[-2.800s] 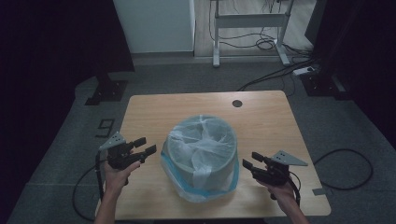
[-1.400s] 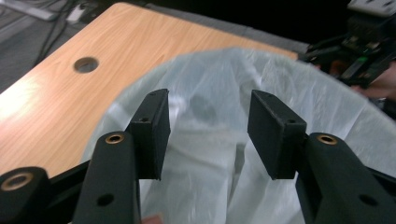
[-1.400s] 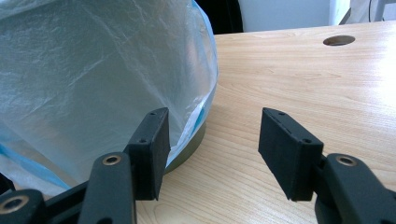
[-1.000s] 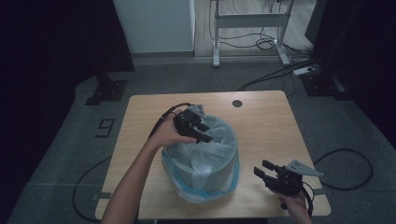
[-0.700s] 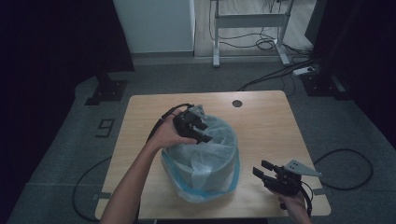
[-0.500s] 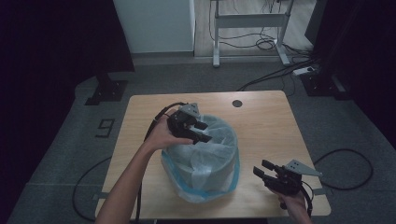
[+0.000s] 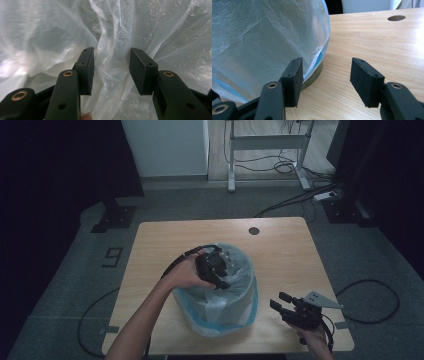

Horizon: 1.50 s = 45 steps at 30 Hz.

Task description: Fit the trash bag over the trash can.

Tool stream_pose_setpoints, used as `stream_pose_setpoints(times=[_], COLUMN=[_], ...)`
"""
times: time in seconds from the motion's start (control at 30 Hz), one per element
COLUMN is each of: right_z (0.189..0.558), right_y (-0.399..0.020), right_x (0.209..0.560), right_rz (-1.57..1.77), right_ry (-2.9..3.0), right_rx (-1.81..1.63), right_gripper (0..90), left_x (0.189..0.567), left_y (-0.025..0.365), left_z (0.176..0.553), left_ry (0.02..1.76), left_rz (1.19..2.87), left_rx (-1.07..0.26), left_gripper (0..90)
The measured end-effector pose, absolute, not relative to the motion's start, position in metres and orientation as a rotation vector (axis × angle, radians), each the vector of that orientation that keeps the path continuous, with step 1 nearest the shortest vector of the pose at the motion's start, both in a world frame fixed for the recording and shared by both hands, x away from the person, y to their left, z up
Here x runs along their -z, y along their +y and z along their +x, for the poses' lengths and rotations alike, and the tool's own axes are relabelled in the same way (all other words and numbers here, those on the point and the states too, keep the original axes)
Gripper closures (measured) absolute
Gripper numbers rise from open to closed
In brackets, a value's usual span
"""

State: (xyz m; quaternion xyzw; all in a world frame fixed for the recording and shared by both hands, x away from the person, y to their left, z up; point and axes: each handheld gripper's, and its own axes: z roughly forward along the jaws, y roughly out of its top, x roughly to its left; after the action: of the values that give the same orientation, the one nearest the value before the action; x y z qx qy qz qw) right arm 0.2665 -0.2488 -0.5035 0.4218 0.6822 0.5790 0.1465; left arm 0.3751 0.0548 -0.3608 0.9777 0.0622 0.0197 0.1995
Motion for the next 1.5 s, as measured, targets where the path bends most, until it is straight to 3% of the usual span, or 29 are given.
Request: stream_pose_setpoints(times=[0.2,0.4,0.6,1.17,1.5], right_z=[0.266,0.266,0.266,0.267,0.268], right_y=[-0.249,-0.249,-0.25,-0.251,-0.255], right_x=[0.503,0.504,0.504,0.508,0.51], right_rz=[1.213,1.219,1.227,1.244,1.258], right_ry=[1.962,1.957,1.95,1.943,1.932], right_rx=[-1.664,-1.659,-1.653,-1.625,-1.61], right_gripper=[43.0,42.5,41.8,41.2,40.9], left_x=[0.363,0.348,0.335,0.349,0.39], left_y=[0.057,0.081,0.116,0.212,0.27], left_z=[0.375,0.373,0.363,0.316,0.288], left_ry=[0.19,0.25,0.31,0.495,0.633], left_rz=[2.723,2.557,2.427,2.139,2.049], left_rx=[-0.069,-0.142,-0.189,-0.31,-0.306], left_gripper=[50.0,38.6,34.1,32.0,31.3])
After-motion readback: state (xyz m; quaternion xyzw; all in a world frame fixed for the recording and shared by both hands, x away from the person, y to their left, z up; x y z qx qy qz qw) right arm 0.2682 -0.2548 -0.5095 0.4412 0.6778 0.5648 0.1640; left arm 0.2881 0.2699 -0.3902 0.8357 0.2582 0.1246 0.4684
